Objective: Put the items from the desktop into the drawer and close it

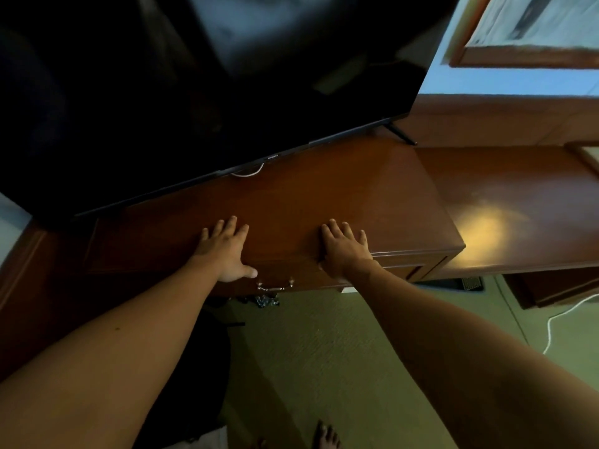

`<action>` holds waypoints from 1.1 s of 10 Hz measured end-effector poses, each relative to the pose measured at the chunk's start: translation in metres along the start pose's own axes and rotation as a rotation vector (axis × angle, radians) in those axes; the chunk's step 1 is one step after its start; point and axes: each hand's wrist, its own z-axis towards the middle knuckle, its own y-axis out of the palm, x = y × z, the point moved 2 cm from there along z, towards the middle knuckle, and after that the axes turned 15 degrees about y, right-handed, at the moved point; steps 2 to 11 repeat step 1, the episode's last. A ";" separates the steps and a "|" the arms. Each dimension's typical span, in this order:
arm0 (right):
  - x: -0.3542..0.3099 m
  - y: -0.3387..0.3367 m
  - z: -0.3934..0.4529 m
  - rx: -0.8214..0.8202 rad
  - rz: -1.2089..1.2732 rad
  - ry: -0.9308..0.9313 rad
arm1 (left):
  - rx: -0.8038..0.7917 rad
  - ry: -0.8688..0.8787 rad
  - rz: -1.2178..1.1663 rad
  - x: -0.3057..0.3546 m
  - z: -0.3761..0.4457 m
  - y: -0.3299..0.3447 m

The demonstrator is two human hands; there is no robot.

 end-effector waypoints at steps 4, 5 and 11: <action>-0.002 -0.024 -0.010 0.048 0.014 -0.040 | 0.095 0.034 -0.024 0.009 -0.012 -0.021; -0.002 -0.024 -0.010 0.048 0.014 -0.040 | 0.095 0.034 -0.024 0.009 -0.012 -0.021; -0.002 -0.024 -0.010 0.048 0.014 -0.040 | 0.095 0.034 -0.024 0.009 -0.012 -0.021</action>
